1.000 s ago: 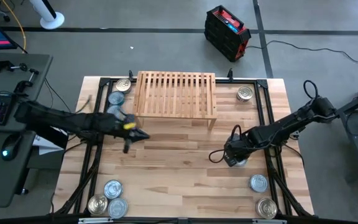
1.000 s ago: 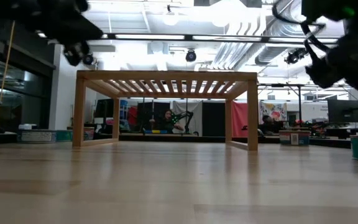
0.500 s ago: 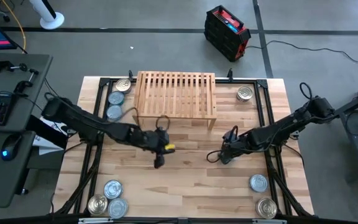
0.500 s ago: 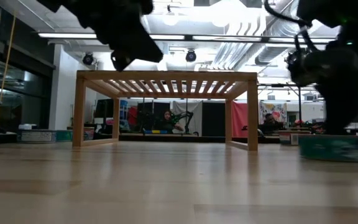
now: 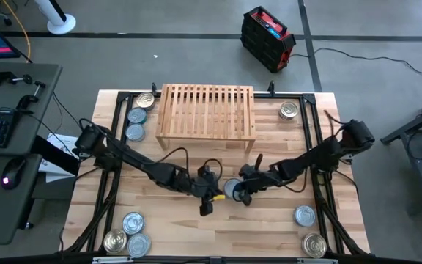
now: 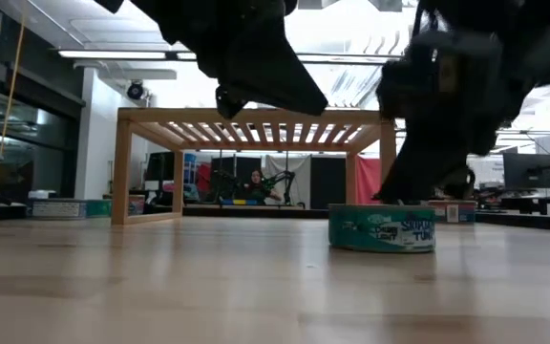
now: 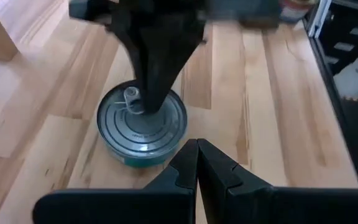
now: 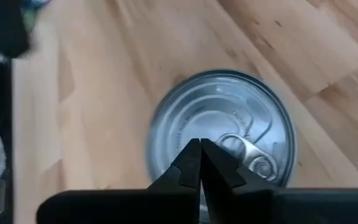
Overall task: Stack canned seafood by type on shelf
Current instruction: Put the green tuna can on the shelf
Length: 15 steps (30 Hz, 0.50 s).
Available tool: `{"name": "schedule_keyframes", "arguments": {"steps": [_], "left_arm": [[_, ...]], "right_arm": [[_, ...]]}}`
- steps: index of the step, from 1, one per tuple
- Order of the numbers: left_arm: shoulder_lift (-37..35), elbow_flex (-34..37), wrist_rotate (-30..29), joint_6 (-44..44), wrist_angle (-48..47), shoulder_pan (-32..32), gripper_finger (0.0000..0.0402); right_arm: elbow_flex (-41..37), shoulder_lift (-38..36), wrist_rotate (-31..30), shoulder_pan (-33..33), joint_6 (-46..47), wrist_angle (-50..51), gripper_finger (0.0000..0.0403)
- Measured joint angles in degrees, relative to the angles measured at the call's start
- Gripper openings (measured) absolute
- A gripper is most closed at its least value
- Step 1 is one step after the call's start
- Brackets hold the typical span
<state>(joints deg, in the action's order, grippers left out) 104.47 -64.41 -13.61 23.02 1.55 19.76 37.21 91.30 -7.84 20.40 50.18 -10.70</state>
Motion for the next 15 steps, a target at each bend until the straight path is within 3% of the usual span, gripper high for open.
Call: {"name": "schedule_keyframes", "arguments": {"steps": [5,10,15], "left_arm": [[1.97,-0.23,-0.09,-6.19,0.24,-2.29,0.0],[5.48,-0.28,1.81,-12.63,5.78,-5.67,0.0],[9.04,-0.26,4.52,-16.88,9.25,-7.4,0.0]], "right_arm": [[0.07,-6.0,-0.4,2.51,0.61,11.62,0.0],[0.13,-8.09,-2.66,4.45,8.58,23.36,0.0],[0.17,-4.9,-2.66,3.7,9.92,23.62,0.0]]}}
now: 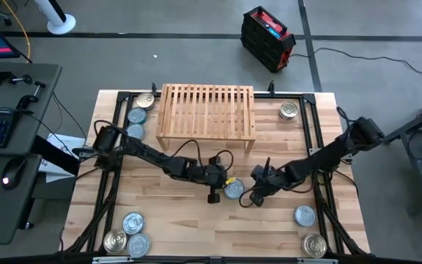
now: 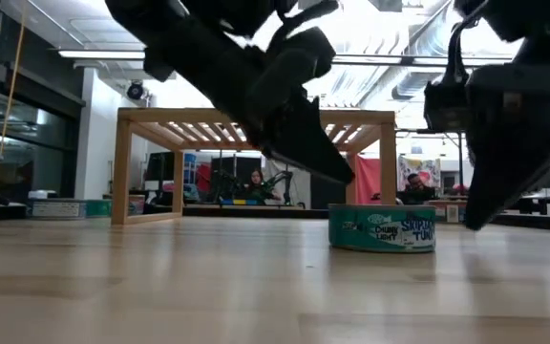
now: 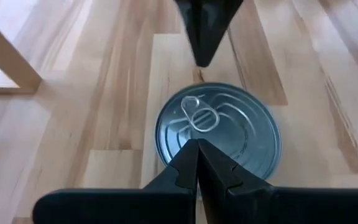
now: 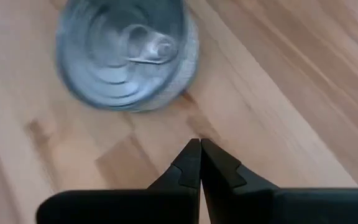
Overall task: Stack canned seafood by type on shelf
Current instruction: Put the green tuna can on the shelf
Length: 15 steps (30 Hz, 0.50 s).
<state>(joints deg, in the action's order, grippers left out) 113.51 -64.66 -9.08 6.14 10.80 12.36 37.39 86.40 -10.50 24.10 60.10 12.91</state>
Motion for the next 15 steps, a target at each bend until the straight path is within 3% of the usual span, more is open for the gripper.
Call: {"name": "schedule_keyframes", "arguments": {"steps": [15], "left_arm": [[0.46,-0.07,0.03,-1.47,-5.77,2.67,0.0]], "right_arm": [[0.07,5.44,-1.2,-3.61,1.55,-10.99,0.0]]}}
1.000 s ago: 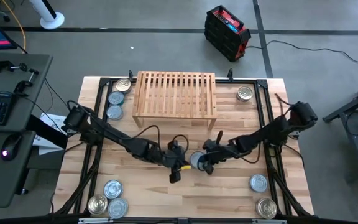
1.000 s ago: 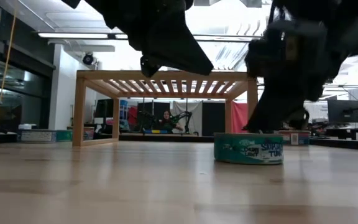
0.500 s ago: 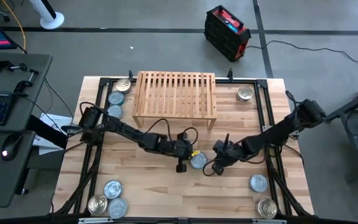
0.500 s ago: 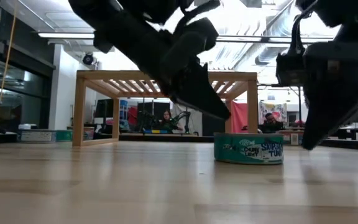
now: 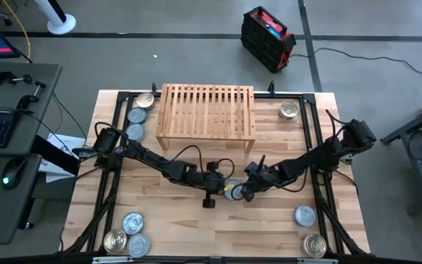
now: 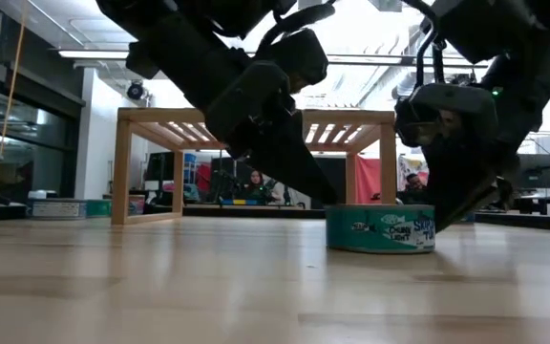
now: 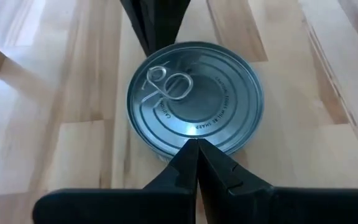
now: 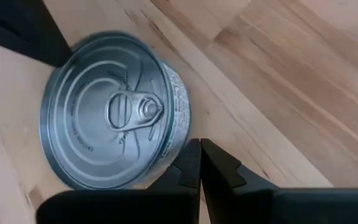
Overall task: Stack canned seafood by type on shelf
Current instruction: Put the green tuna can on the shelf
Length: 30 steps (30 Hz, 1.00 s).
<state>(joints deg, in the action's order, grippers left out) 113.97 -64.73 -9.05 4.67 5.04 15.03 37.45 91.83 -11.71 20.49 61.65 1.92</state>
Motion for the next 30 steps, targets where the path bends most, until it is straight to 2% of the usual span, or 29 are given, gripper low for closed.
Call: {"name": "schedule_keyframes", "arguments": {"steps": [4,13,19,27,30], "left_arm": [[-0.02,0.03,0.14,0.2,-0.96,0.52,0.0],[-0.27,0.07,1.27,1.74,-3.18,0.77,0.0],[-0.21,0.07,0.77,2.71,-3.71,1.38,0.0],[0.17,0.07,-4.7,3.77,-3.24,1.22,0.0],[0.09,0.07,-5.01,4.7,-4.11,1.31,0.0]], "right_arm": [[0.21,-0.21,0.92,0.01,0.02,-4.18,0.0],[6.68,-0.38,0.56,0.11,-3.99,-0.2,0.0],[8.01,-0.56,0.76,0.11,-5.09,-0.81,0.0],[9.6,-0.34,2.41,0.22,-6.89,-2.71,0.0],[9.9,-0.37,2.13,0.13,-9.28,-2.0,0.0]]}}
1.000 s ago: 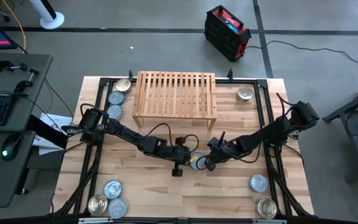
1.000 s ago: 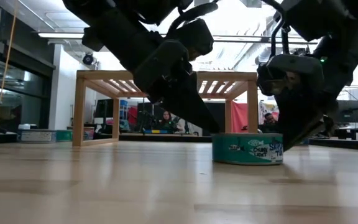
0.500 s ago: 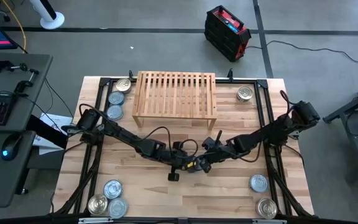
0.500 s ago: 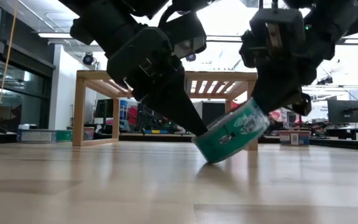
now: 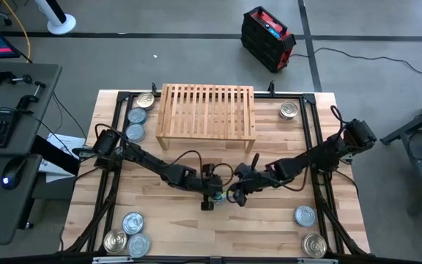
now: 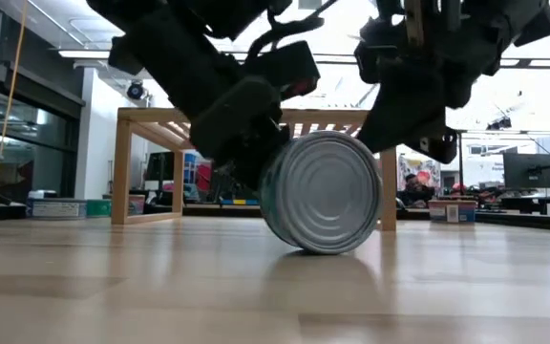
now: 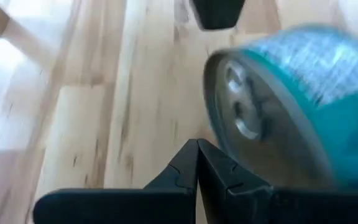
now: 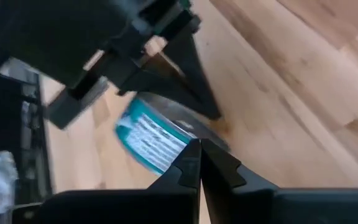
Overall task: Stack canned seafood by type on shelf
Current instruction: Put the green tuna can on the shelf
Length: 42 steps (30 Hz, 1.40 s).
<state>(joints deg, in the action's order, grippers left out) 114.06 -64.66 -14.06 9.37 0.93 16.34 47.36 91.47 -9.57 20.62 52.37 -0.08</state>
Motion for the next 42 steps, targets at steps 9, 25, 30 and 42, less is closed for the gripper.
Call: {"name": "schedule_keyframes", "arguments": {"steps": [9,25,30,42], "left_arm": [[-8.96,0.02,-0.38,2.25,-22.13,-1.48,0.0],[-36.21,13.08,-15.31,39.43,-21.78,12.85,0.0],[-38.41,12.56,-22.73,47.75,-20.59,19.65,0.0],[-38.82,6.93,-25.51,45.59,-21.66,23.45,0.0]], "right_arm": [[8.29,-0.07,5.18,-0.44,-14.94,5.86,0.0],[24.26,4.76,9.41,-0.72,-42.41,29.42,0.025],[24.26,7.59,9.83,-1.77,-46.96,28.68,0.0305],[24.24,9.95,8.3,-2.24,-55.41,28.16,0.0309]]}}
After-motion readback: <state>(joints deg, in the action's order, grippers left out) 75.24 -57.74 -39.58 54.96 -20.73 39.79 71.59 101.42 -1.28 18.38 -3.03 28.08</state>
